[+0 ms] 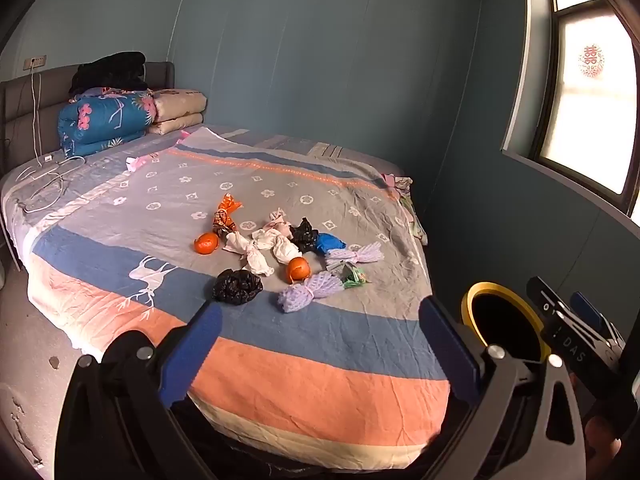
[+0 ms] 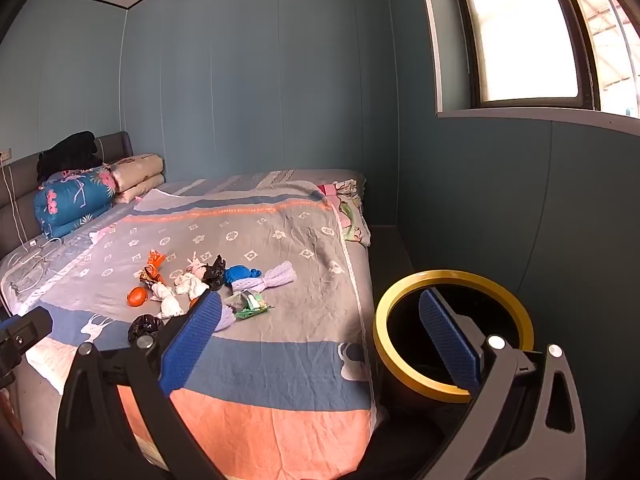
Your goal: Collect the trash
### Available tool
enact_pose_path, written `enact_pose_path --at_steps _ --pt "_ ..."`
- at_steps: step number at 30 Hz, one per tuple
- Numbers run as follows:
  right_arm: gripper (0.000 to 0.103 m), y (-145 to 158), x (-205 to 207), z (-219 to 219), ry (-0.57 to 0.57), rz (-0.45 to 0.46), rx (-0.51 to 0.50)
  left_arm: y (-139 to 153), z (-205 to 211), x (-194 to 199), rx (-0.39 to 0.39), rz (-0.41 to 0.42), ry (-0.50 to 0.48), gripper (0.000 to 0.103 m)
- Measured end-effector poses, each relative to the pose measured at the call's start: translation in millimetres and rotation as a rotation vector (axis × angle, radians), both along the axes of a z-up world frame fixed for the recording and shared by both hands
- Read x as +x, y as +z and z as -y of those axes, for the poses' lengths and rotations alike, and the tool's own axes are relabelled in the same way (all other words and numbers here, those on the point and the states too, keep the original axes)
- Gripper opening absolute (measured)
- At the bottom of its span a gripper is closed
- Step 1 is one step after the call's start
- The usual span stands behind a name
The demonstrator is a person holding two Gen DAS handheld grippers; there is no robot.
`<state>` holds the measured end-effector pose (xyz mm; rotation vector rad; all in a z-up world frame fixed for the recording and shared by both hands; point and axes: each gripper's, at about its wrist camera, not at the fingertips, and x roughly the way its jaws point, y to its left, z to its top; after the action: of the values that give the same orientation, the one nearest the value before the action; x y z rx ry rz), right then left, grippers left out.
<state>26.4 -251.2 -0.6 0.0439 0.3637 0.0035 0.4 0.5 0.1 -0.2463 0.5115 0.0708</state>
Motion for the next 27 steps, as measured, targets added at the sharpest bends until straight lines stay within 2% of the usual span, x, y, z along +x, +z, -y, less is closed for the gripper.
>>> enact_pose_path --at_steps 11,13,27 --pt "0.095 -0.3 1.0 -1.1 0.001 -0.005 -0.004 5.1 3.3 -1.9 0.009 0.011 0.001 0.095" --pt "0.095 -0.8 1.3 -1.8 0.002 -0.005 -0.005 -1.8 -2.7 -4.7 0.000 0.010 0.003 0.095" --pt "0.095 -4.9 3.4 -0.2 0.002 -0.013 -0.001 -2.6 -1.7 -3.0 0.002 0.001 0.000 0.095"
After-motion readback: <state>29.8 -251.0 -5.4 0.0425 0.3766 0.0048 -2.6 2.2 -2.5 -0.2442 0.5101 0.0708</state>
